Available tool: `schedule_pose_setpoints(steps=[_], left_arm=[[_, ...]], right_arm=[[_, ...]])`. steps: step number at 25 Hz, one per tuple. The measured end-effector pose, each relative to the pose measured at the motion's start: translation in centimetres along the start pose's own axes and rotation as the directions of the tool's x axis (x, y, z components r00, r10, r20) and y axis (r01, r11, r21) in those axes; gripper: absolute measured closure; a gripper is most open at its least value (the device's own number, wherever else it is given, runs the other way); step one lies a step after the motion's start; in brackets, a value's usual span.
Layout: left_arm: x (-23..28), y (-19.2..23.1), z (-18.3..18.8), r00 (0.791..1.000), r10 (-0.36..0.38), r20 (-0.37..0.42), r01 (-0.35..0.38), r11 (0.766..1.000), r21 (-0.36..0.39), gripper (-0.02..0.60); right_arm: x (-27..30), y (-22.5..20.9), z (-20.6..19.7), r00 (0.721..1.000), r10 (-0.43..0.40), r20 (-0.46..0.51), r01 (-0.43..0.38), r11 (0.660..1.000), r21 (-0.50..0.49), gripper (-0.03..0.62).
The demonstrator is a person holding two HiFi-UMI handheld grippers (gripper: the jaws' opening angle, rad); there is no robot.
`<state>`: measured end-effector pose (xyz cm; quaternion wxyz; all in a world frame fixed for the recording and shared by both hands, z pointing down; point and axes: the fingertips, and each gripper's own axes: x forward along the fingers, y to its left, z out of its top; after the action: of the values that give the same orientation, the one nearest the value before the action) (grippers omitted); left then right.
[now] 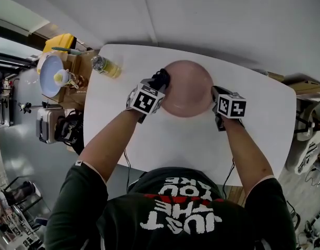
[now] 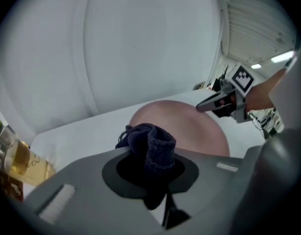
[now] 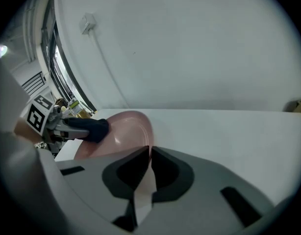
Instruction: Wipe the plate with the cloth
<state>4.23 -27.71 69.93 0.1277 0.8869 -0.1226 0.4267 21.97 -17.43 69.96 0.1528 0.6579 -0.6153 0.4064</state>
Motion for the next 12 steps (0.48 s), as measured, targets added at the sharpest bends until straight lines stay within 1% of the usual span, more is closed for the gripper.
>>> schedule_pose_setpoints(steps=[2, 4, 6, 9, 12], left_arm=[[1.8, 0.5, 0.1, 0.998, 0.038, -0.048, -0.035, 0.998, 0.050, 0.531], [3.2, 1.0, 1.2, 0.995, 0.072, -0.069, -0.065, 0.993, 0.098, 0.531], [4.5, 1.3, 2.7, 0.992, 0.093, -0.081, -0.082, 0.988, 0.131, 0.529], [6.4, 1.2, 4.5, 0.991, 0.093, -0.093, -0.079, 0.986, 0.149, 0.531], [8.3, 0.4, 6.3, 0.992, 0.082, -0.099, -0.061, 0.980, 0.191, 0.531]], right_arm=[[0.0, 0.2, 0.0, 1.000, -0.004, -0.007, 0.004, 1.000, -0.023, 0.574], [0.1, 0.4, 0.0, 1.000, -0.004, -0.012, 0.004, 0.998, -0.062, 0.574], [0.1, 0.6, 0.0, 1.000, 0.000, -0.016, -0.001, 0.996, -0.087, 0.574], [-0.1, 0.8, -0.2, 1.000, 0.011, -0.021, -0.014, 0.994, -0.111, 0.574], [-0.1, 0.9, -0.4, 0.999, 0.025, -0.022, -0.028, 0.992, -0.123, 0.574]])
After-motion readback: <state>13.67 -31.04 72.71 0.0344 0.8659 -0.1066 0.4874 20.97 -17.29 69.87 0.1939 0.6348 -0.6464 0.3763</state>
